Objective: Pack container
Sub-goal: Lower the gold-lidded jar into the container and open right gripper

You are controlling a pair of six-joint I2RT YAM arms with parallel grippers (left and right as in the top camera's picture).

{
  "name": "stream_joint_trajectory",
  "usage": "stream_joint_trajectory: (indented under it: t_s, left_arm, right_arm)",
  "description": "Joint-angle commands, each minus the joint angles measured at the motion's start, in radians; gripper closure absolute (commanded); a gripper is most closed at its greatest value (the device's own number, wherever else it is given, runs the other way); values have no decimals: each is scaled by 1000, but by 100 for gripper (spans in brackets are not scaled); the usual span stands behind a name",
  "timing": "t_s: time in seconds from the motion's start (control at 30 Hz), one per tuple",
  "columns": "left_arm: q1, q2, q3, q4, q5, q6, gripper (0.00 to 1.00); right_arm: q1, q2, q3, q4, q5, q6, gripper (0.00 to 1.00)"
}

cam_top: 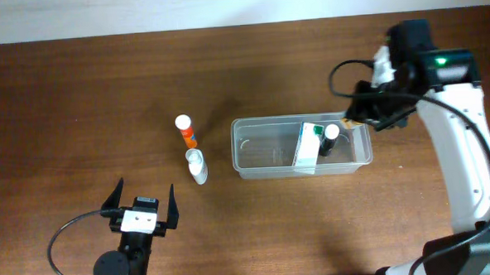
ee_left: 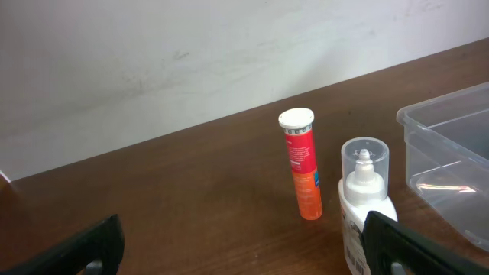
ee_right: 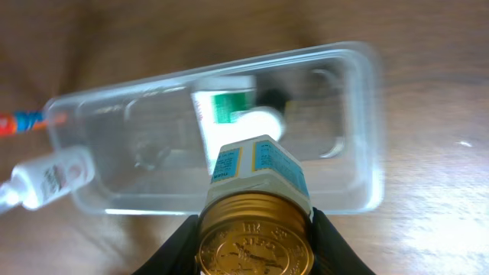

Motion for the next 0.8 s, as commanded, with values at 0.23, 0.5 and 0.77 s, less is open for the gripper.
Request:
stream_joint_trajectory:
  t_s: [0.23,0.5,0.77]
  left_arm:
    - [2,-7,-3,-4,10,12,1]
    - [2,-7,-3,-4,10,12,1]
    - [2,-7,-3,-4,10,12,1]
  right_arm:
    - [308,21,19,61,87,69,68]
    - [407,160,19,101,101,72,67]
    - [411,288,19,142,134,72,68]
